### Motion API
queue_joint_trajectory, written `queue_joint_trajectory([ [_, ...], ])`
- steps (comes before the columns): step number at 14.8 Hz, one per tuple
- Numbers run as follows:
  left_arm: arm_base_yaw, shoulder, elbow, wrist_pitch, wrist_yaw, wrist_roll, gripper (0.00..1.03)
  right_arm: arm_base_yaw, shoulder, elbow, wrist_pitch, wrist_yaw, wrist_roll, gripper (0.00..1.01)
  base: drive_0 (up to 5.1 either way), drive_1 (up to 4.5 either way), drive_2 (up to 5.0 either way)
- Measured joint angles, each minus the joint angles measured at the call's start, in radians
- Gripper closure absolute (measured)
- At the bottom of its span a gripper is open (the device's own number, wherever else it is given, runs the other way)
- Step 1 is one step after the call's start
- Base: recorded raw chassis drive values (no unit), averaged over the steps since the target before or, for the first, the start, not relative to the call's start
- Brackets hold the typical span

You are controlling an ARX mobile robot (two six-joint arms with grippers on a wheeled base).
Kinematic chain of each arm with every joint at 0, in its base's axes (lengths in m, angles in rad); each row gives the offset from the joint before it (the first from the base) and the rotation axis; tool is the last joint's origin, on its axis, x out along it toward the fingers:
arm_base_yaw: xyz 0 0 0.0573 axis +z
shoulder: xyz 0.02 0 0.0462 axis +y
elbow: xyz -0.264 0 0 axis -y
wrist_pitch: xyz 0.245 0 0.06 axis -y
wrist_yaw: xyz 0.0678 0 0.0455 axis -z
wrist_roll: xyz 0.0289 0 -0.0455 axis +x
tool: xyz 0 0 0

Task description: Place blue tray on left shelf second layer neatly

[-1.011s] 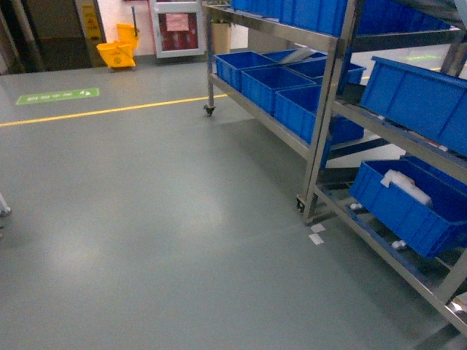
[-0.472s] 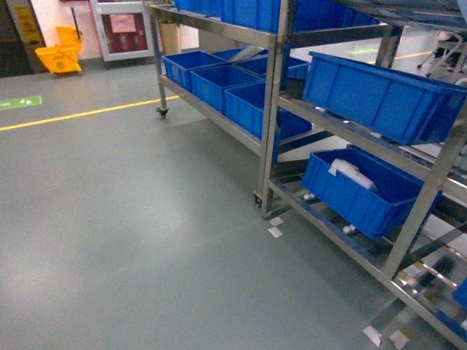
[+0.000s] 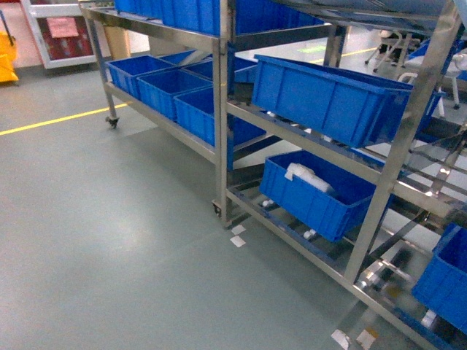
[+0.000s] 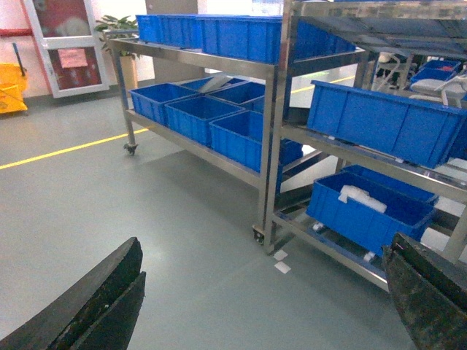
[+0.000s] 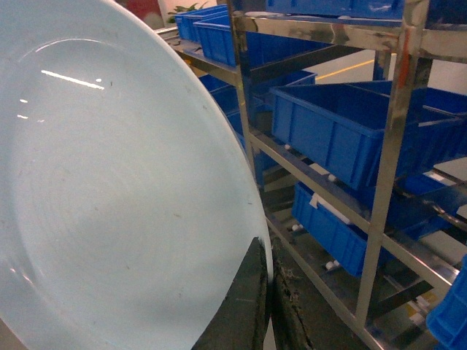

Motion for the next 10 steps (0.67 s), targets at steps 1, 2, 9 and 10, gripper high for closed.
queue_joint_trajectory([
  [1,0.0,0.0,0.0,-0.001,0.0,0.0,0.05,0.0,0.0,0.0,0.003,0.0,0.0,0.99,-1.6,2.37,-5.5],
  [2,0.0,0.0,0.0,0.0,0.0,0.0,0.05,0.0,0.001,0.0,-0.002,0.0,0.0,0.99,-1.5,2.41,-5.5],
  [9,0.0,0.0,0.0,-0.001,-0.001,0.0,0.05,0.0,0.004,0.0,0.001,-0.002,0.0,0.99,-1.6,-1.44,-1.8],
  [10,0.0,0.0,0.0,-0.001,0.0,0.0,0.05,0.0,0.004,0.0,0.001,-0.001,0.0,0.99,-1.4,-1.42,-1.4],
])
